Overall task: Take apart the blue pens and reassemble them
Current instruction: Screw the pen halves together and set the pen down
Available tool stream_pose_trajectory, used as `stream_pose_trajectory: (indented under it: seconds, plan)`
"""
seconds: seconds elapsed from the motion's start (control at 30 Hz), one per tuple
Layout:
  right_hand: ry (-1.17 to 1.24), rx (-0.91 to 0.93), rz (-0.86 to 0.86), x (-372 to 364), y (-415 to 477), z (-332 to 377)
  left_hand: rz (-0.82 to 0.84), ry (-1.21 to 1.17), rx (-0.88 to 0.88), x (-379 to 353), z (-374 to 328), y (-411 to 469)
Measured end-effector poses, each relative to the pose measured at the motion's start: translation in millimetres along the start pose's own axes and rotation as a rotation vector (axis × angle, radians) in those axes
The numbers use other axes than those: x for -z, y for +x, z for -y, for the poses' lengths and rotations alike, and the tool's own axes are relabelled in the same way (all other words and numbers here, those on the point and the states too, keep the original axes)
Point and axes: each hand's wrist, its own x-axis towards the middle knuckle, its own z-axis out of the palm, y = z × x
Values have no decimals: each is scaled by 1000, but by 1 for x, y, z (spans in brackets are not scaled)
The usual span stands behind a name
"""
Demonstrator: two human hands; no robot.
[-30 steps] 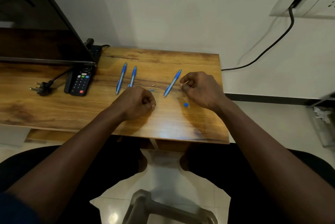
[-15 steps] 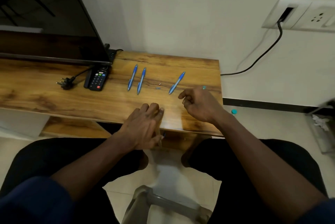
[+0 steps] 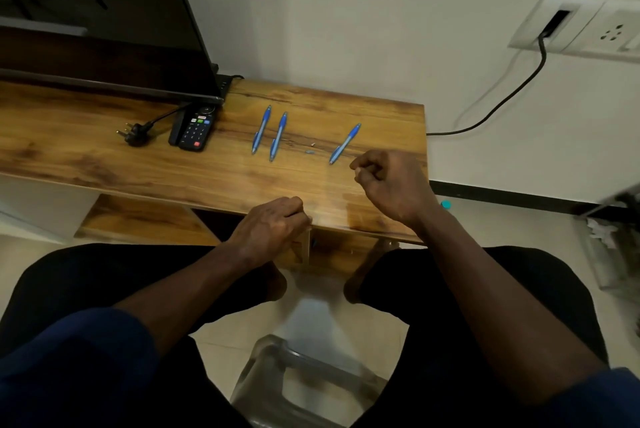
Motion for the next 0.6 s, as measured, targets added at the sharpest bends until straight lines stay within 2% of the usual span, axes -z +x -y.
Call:
stream_pose_trajectory:
  seconds: [0.17,0.33,0.47,0.6]
  plan:
    - [51,-25,-70,9,5,1,-2,-113,2,1,4,0]
    - [28,-202,-181,24,21,-20,-5,-284,63,6,11,8]
    - [-45,-280,-174,31,30,-35,32,-341,90,7,16,15]
    - [-51,-278,-164,28,34,-35,75,-410,184,9,21,26]
